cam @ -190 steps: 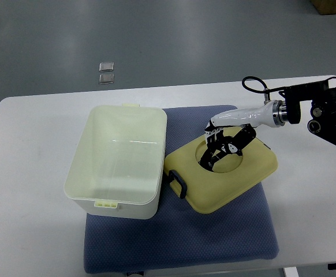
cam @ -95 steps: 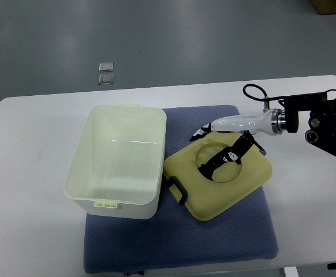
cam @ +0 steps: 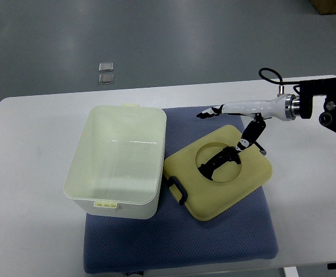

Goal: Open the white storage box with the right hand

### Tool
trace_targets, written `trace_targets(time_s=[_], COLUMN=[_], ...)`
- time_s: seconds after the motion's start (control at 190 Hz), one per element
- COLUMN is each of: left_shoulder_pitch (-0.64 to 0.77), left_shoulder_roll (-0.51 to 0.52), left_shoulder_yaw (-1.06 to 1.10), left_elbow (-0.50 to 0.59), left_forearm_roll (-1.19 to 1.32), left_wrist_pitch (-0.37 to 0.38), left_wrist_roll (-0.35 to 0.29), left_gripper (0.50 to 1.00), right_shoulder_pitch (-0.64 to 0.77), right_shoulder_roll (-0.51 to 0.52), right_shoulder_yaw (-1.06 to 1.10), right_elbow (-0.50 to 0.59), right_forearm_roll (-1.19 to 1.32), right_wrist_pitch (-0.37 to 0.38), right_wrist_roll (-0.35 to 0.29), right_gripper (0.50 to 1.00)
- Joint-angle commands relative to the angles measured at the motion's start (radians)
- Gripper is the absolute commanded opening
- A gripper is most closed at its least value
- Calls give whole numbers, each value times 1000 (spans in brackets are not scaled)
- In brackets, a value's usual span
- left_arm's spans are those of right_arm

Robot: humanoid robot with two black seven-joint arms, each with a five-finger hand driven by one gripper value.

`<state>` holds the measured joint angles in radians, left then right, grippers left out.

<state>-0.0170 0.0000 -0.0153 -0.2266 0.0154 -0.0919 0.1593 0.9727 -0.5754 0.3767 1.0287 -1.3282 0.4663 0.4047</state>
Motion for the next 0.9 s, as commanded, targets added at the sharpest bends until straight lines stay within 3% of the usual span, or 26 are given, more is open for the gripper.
trace_targets(time_s=[0.0, 0.095, 0.258, 0.406, 0.453, 0.617, 0.764, 0.896], left_shoulder_pitch=[0, 2, 2, 2, 2, 2, 2, 2], left_shoulder_roll=[0, 0, 0, 0, 0, 0, 0, 0], left_shoulder_yaw=[0, 0, 0, 0, 0, 1, 1, 1], left_elbow=[1, 1, 0, 0, 0, 0, 0, 0], left_forearm_roll=[0, 0, 0, 0, 0, 0, 0, 0], left_wrist_pitch=[0, 0, 0, 0, 0, 0, 0, 0], left_wrist_roll=[0, 0, 0, 0, 0, 0, 0, 0], left_gripper=[1000, 1000, 1000, 1000, 1000, 1000, 1000, 1000], right_shoulder_pitch=[6, 3, -19, -28, -29, -69, -114, -164], right_shoulder_roll=[9, 48, 177, 247, 258, 307, 371, 387], right_shoulder_yaw=[74, 182, 309, 366, 360, 372, 439, 459], right_elbow=[-79, -182, -357, -464, -467, -467, -467, -466], right_forearm_roll=[135, 311, 742, 1222, 1316, 1443, 1463, 1465], right_wrist_pitch=[8, -5, -25, -186, -216, -238, -230, -226], right_wrist_roll=[-7, -26, -155, -303, -320, -313, -236, -224], right_gripper=[950, 950, 948, 948, 948, 950, 950, 950])
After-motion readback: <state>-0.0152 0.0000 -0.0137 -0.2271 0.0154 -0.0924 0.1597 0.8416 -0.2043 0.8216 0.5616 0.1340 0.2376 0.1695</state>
